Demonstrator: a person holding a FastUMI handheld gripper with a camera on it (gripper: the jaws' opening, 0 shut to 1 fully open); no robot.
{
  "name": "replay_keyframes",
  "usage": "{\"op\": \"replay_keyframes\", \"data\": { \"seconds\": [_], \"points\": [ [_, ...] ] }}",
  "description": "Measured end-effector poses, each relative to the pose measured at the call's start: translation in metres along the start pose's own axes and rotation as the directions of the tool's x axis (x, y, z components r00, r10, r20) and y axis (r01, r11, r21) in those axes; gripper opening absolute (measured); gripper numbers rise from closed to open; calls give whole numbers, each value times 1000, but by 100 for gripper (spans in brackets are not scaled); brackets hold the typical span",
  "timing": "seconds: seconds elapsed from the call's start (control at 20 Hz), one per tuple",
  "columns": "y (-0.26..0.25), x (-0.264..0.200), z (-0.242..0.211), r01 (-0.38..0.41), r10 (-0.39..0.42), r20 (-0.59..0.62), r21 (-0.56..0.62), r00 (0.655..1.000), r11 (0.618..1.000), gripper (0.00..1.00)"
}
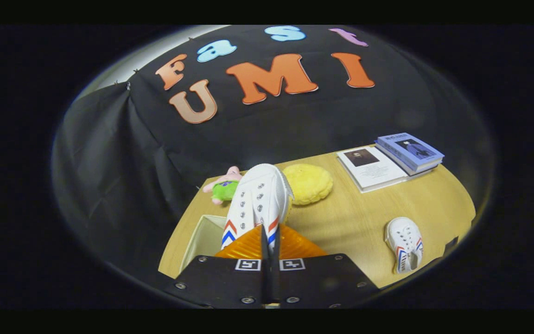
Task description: Open the storage box then place both shoes into the box .Put the left shoe in first, then the right shoe, with the right side of both shoes facing outward in a uniform manner.
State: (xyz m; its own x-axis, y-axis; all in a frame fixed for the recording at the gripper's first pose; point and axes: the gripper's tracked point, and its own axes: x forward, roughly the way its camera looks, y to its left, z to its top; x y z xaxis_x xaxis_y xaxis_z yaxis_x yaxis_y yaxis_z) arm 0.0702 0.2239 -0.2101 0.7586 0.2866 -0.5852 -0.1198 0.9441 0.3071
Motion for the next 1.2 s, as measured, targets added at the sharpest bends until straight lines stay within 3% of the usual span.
{"op": "replay_keyframes", "data": {
  "seconds": [0.4,1.2],
  "points": [
    [68,19,-41,-55,53,-31,-44,998,998,0],
    [74,12,-96,-71,69,-151,-8,986,997,1]
  ]
}}
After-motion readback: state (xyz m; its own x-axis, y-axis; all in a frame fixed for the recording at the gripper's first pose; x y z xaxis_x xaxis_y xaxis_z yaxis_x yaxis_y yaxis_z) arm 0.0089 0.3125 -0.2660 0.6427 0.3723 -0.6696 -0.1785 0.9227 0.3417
